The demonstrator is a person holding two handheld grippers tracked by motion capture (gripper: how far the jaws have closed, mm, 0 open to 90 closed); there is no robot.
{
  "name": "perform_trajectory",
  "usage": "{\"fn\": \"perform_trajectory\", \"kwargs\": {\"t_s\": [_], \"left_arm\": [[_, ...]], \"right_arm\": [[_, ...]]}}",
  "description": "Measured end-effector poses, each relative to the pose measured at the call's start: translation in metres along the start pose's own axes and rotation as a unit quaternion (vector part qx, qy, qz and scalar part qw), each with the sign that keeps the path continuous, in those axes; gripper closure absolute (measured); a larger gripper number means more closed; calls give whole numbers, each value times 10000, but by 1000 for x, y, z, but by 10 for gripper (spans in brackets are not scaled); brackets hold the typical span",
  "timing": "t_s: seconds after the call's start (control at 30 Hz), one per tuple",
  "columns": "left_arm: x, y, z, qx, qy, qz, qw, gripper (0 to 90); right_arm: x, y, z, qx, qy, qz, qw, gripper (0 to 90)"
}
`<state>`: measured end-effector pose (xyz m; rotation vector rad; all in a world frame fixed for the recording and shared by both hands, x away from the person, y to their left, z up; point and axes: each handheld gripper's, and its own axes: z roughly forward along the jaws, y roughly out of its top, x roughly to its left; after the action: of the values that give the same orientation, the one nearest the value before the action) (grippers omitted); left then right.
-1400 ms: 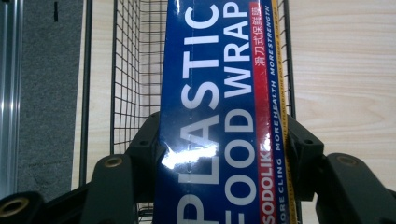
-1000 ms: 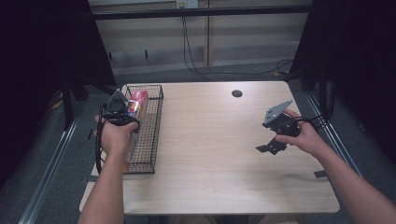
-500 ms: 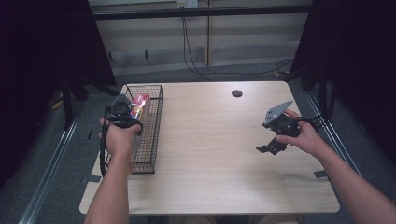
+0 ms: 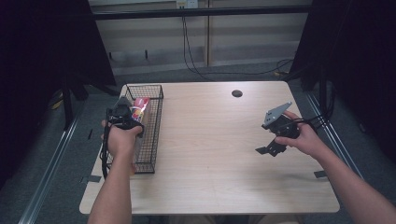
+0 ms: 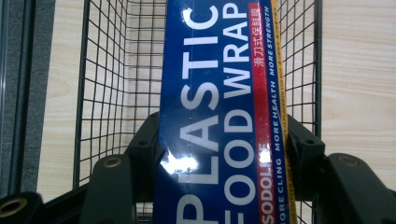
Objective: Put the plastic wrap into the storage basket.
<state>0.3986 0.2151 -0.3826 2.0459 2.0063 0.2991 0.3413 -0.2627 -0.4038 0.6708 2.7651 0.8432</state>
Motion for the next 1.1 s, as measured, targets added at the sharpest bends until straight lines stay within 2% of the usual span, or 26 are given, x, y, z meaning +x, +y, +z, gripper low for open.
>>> {"fn": "perform_trajectory", "kwargs": {"t_s": [0.07, 0.37, 0.57, 0.8, 0.93, 0.97, 1.0, 1.03, 1.1], "left_arm": [[1, -1, 2, -6, -4, -95, 10000, 430], [4, -5, 12, 97, -12, -175, 9998, 425], [4, -5, 14, 176, 38, -187, 9997, 419], [4, -4, 14, 241, 24, -90, 9997, 410], [5, -4, 13, 162, -32, -124, 9998, 403], [5, -4, 12, 119, 3, -71, 9999, 394], [4, -4, 10, 53, -59, -150, 9999, 385], [5, -2, 5, -28, -64, -102, 9999, 374], [4, -2, 1, -25, -66, -57, 10000, 354]], "right_arm": [[1, 0, 1, -9, 11, -13, 10000, 13], [4, -1, 2, -24, 19, -35, 10000, 13], [4, -4, 2, -17, 18, 24, 10000, 13], [4, -7, 3, -16, 5, 10, 10000, 13], [4, -7, 2, -59, -1, 31, 10000, 13], [4, -7, 2, -77, 2, 41, 10000, 13], [4, -8, 2, -83, 2, 46, 10000, 13], [4, -8, 2, -89, 21, 37, 10000, 13], [5, -7, 2, -69, -5, 35, 10000, 13]]}}
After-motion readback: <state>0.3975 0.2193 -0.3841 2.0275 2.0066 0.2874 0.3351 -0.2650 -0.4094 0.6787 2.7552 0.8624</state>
